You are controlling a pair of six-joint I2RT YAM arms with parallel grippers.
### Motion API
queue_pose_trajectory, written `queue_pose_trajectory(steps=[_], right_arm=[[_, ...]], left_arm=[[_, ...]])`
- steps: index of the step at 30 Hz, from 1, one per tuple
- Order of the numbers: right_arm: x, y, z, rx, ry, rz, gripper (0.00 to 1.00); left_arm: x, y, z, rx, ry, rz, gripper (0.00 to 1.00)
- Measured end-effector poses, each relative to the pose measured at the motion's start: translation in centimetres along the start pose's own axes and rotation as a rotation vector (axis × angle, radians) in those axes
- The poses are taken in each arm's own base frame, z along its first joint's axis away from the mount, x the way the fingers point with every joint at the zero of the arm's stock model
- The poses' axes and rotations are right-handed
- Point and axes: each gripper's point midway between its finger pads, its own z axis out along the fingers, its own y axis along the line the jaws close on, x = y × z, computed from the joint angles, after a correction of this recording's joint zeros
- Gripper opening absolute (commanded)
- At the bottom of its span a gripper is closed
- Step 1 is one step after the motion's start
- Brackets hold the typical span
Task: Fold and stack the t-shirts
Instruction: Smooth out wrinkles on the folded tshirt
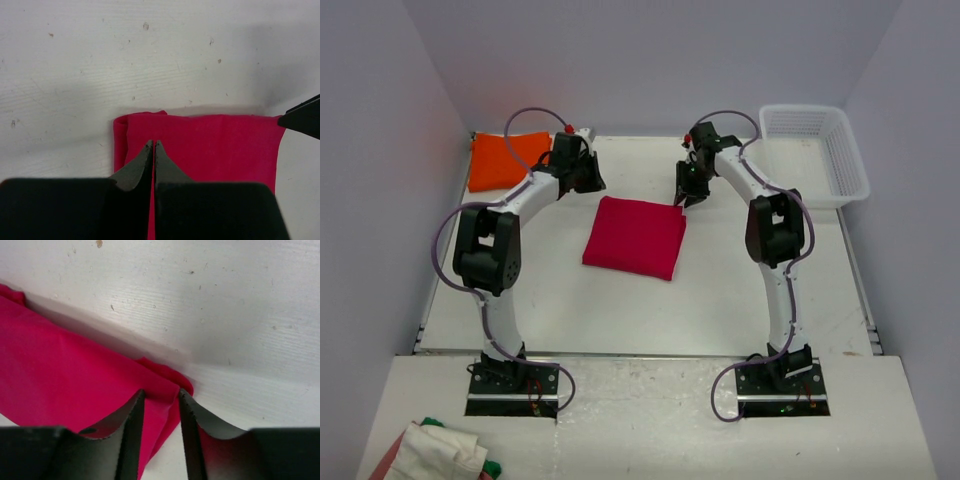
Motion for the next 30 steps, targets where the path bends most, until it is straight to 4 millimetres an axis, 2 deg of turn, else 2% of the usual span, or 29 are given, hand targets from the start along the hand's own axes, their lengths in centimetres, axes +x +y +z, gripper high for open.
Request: queue_pose_trajectory(steps=[2,3,8,17,21,24,30], right_arm=[[0.0,0.1,0.1,-0.008,0.004,-0.004,0.21],[0.1,0.1,0.1,-0.009,0.008,-0.003,0.12],[0.2,0.1,0.3,-0.009,0.013,-0.001,0.00],[1.6,-1.6,1.5,0.055,0.038,0.032,0.00],[2.6,-2.3,0.5,0.096,0.038,0.049,0.00],[2.5,-2.2,-0.6,0.106,0.018,0.050,0.00],[2.2,-2.1,-1.2,0.107,0.000,0.047,0.00]], left_arm=[[0.0,0.1,0.1,-0.002,0.001,0.000,0.01],[0.1,0.1,0.1,-0.003,0.002,-0.001,0.01],[0.4,0.4,0.4,-0.012,0.009,-0.002,0.01],[0.3,0.8,0.4,-0.038,0.005,-0.003,0.01],[1.1,1.3,0.5,-0.055,0.021,-0.006,0.02],[2.1,1.4,0.6,-0.061,0.045,-0.007,0.02],[4.1,-0.3,0.9,-0.021,0.086,0.005,0.01]])
